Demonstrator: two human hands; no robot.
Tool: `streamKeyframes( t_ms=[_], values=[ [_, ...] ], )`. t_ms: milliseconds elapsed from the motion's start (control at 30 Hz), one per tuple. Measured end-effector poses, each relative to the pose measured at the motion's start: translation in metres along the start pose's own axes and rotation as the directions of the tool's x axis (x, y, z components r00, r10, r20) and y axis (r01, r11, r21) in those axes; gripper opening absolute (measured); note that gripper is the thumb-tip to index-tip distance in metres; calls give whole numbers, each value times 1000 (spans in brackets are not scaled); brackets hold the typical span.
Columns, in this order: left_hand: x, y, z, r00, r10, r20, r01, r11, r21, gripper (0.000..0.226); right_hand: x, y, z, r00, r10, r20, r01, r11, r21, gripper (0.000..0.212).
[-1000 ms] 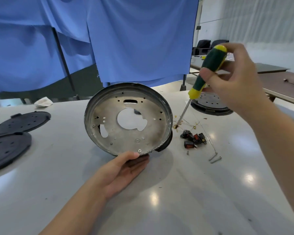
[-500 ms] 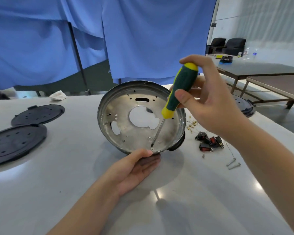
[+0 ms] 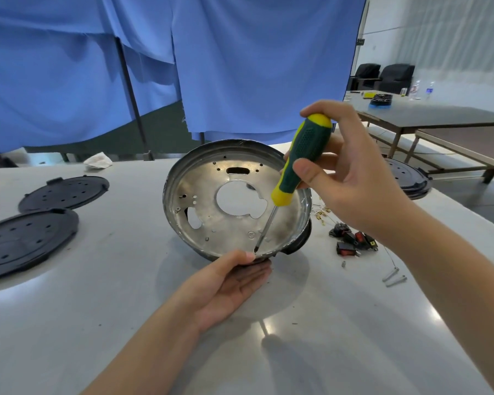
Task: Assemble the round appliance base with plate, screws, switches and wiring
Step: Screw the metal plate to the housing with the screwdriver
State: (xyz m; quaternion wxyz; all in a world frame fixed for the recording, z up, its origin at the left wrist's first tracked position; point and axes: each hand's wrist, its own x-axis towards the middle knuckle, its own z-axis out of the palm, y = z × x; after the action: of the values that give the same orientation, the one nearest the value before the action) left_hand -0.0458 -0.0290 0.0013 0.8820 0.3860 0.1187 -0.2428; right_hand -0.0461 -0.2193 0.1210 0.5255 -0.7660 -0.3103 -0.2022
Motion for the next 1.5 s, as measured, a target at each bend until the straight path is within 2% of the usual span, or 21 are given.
streamKeyframes(
  t_ms=[200, 367, 433, 533, 600, 633, 700, 767, 800, 900, 933, 967, 1067, 1100, 1133, 1233, 1267, 1300, 1367, 1433, 1500],
  values=[
    [4, 0, -6, 999, -24, 28, 25, 1000, -8, 37, 12, -17, -6, 966, 35, 258, -5, 993, -118, 40],
    [4, 0, -5, 1000, -18, 16, 17, 999, 42, 26, 36, -45, -9, 924, 35, 380, 158, 871, -466, 31],
    [4, 0, -5, 1000, -16, 10, 15, 999, 35, 27, 42, -56, -5, 915, 23, 403, 277, 688, -670, 29],
    [3, -1, -4, 1000, -13, 7, 13, 999, 38, 34, 47, -67, 7, 922, 23, 386, 373, 213, -903, 57],
    [3, -1, -4, 1000, -15, 10, 15, 999, 43, 29, 47, -71, 13, 930, 12, 367, 364, 108, -925, 61],
    [3, -1, -4, 1000, -17, 10, 16, 999, 43, 27, 47, -70, 14, 932, 15, 362, 356, 143, -924, 56],
    [4, 0, -4, 1000, -17, 11, 17, 999, 29, 29, 49, -70, 14, 926, 90, 366, 311, 363, -878, 34],
    [3, 1, -3, 1000, -5, 15, 5, 1000, 7, 46, 53, -73, 13, 909, 170, 380, 260, 480, -838, 21],
    [3, 1, -3, 1000, 3, 15, -3, 1000, -3, 55, 55, -74, 11, 911, 156, 381, 275, 458, -845, 24],
    [3, 2, -4, 1000, 17, 7, -17, 1000, -17, 56, 55, -79, 9, 931, 50, 362, 351, 156, -923, 59],
    [4, 2, -5, 1000, 15, 0, -15, 1000, -12, 54, 54, -80, 9, 935, 56, 350, 343, 110, -933, 64],
    [6, 1, -6, 1000, 14, -10, -14, 1000, -6, 52, 52, -80, 10, 935, 86, 344, 333, 119, -935, 62],
    [9, 1, -10, 999, 20, -32, -20, 1000, -5, 54, 50, -78, 11, 904, 264, 336, 210, 411, -887, 31],
    [10, 2, -10, 999, 23, -30, -23, 1000, -2, 55, 50, -78, 12, 897, 272, 350, 200, 456, -867, 26],
    [10, 2, -10, 999, 24, -28, -25, 1000, -3, 54, 50, -77, 12, 901, 245, 358, 226, 440, -869, 30],
    [10, 3, -10, 1000, 26, -14, -26, 1000, -17, 50, 50, -76, 13, 940, 83, 330, 318, 136, -938, 56],
    [9, 3, -10, 1000, 26, -13, -26, 999, -18, 51, 49, -74, 13, 945, 56, 323, 317, 99, -943, 56],
    [9, 3, -10, 1000, 27, -16, -27, 999, -17, 52, 47, -72, 13, 944, 59, 324, 313, 143, -939, 52],
    [9, 2, -9, 999, 32, -22, -32, 999, -18, 53, 44, -70, 14, 926, 132, 353, 280, 385, -879, 30],
    [8, 2, -8, 999, 37, -28, -38, 999, -31, 54, 44, -70, 14, 895, 170, 413, 270, 531, -803, 19],
    [9, 1, -7, 998, 48, -39, -50, 998, -48, 53, 45, -71, 13, 893, 122, 433, 341, 442, -830, 29]
  ],
)
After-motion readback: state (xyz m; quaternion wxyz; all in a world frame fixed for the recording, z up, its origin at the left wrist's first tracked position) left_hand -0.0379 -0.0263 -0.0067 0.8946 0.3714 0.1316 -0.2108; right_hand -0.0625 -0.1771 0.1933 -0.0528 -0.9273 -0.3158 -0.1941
